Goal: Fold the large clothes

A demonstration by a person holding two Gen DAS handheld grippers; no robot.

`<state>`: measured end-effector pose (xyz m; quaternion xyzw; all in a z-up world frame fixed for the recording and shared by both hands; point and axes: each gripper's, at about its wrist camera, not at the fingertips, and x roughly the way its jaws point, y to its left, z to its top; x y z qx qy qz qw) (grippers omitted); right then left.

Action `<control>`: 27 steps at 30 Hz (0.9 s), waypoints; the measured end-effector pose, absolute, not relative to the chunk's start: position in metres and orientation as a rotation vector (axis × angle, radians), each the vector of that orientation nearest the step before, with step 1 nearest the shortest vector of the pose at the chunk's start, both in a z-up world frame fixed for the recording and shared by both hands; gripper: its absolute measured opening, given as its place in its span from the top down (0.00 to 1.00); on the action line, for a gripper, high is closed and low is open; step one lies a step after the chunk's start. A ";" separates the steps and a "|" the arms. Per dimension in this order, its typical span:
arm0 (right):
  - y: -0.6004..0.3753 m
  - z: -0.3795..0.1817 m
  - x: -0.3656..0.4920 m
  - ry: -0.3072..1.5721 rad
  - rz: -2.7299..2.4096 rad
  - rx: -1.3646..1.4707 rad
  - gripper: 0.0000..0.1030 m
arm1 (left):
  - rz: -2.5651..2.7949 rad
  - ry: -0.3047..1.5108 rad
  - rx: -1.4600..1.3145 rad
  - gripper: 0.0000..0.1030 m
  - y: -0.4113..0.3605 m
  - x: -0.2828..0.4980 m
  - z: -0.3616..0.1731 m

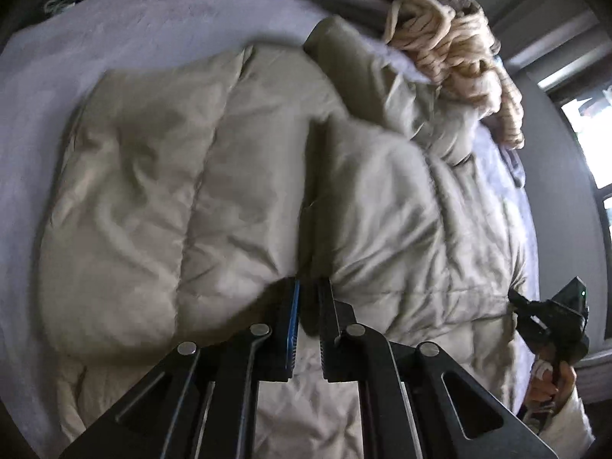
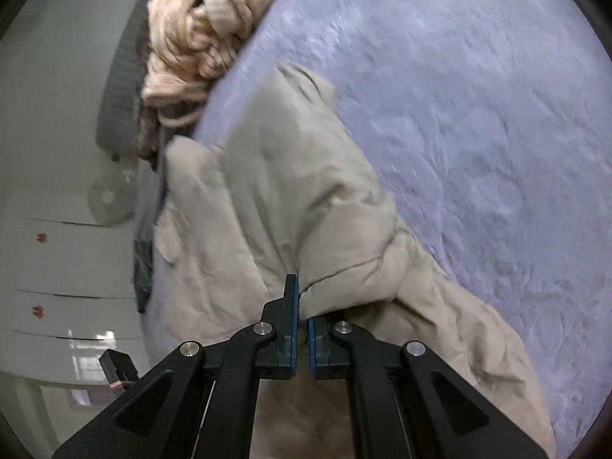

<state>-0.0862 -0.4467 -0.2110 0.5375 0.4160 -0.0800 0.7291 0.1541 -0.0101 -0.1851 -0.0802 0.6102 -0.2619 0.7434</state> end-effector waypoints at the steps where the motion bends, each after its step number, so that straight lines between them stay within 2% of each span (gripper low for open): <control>1: -0.447 -0.217 -0.086 0.927 -0.182 1.189 0.96 | -0.573 1.337 -0.169 0.89 -0.010 0.152 -0.186; 5: -0.450 -0.225 -0.086 0.944 -0.193 1.198 0.96 | -0.559 1.324 -0.193 0.86 -0.008 0.150 -0.177; 7: -0.450 -0.221 -0.086 0.954 -0.189 1.182 0.96 | -0.553 1.318 -0.249 0.46 0.000 0.151 -0.168; 8: -0.450 -0.219 -0.085 0.959 -0.188 1.176 0.95 | -0.541 1.298 -0.275 0.10 0.003 0.151 -0.163; 9: -0.451 -0.218 -0.084 0.960 -0.189 1.173 0.95 | -0.532 1.250 -0.300 0.05 0.009 0.151 -0.155; 10: -0.452 -0.218 -0.083 0.961 -0.188 1.176 0.95 | -0.547 1.215 -0.305 0.05 0.009 0.152 -0.149; 16: -0.453 -0.223 -0.083 0.946 -0.177 1.201 0.95 | -0.642 1.289 -0.265 0.05 -0.015 0.164 -0.160; 18: -0.453 -0.224 -0.084 0.944 -0.175 1.208 0.95 | -0.686 1.312 -0.292 0.08 -0.028 0.166 -0.166; 19: -0.453 -0.224 -0.085 0.944 -0.173 1.208 0.95 | -0.697 1.331 -0.300 0.17 -0.036 0.168 -0.170; 21: -0.454 -0.224 -0.084 0.948 -0.171 1.206 0.95 | -0.716 1.376 -0.272 0.90 -0.052 0.169 -0.179; 27: -0.451 -0.216 -0.082 0.963 -0.165 1.162 0.92 | -0.707 1.310 -0.173 0.91 -0.045 0.149 -0.165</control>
